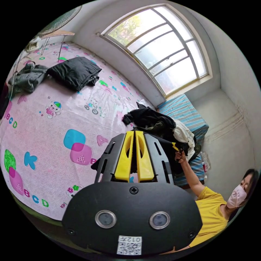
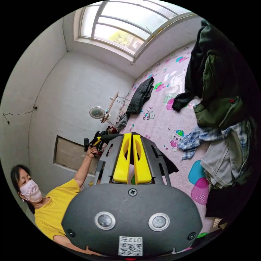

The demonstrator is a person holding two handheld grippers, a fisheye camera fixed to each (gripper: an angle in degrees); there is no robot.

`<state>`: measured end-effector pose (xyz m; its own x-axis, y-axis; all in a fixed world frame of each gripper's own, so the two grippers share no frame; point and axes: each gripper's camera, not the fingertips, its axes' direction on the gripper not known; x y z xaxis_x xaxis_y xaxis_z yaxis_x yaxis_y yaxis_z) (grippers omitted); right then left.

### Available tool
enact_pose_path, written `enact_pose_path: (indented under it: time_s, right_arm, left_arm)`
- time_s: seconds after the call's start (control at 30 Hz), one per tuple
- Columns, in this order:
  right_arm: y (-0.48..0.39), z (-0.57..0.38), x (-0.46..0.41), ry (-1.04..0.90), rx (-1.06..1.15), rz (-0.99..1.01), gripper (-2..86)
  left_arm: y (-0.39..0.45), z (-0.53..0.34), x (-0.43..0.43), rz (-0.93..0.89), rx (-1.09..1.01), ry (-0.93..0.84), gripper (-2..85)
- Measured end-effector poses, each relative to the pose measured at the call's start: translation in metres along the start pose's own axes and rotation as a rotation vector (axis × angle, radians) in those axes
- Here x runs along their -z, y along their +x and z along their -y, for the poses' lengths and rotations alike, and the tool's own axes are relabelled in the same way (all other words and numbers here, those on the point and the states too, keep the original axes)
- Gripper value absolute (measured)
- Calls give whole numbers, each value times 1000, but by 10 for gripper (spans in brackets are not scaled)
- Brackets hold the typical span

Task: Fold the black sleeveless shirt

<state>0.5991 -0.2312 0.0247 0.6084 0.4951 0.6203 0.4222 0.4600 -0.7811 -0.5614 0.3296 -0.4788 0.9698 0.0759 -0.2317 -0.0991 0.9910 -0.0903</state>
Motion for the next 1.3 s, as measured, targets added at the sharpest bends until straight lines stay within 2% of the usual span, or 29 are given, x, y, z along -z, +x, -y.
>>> enact_pose_path:
  time_s: [0.17,0.27,0.4,0.53,0.67,0.83,1.03,1.3]
  right_arm:
    - [-7,5,6,13,103,2,4]
    - [14,-14,-7,-36,97,-16,3]
    - [81,-72,-52,-149,-60,-17,3]
    - [147,-149,-93,-223,-286,-59,3]
    - [174,-203,-109,-251,-408,-56,3]
    - [179,-247,-113,-239,-437,-26,3]
    - [173,-268,-131,-330,-387,-96,4]
    - [170,-283,-160,-384,-366,-158,5]
  left_arm:
    - [13,3,5,42,-173,-16,0]
    - [-8,-21,-9,40,-185,-50,-1]
    - [-60,-71,-49,92,-86,-138,-1]
    - [-127,-154,-99,132,118,-273,-1]
    - [-149,-225,-127,190,189,-431,-1]
    - [-151,-264,-113,113,264,-321,-1]
    - [-131,-302,-122,150,242,-417,-1]
    - [-101,-339,-131,110,283,-406,0]
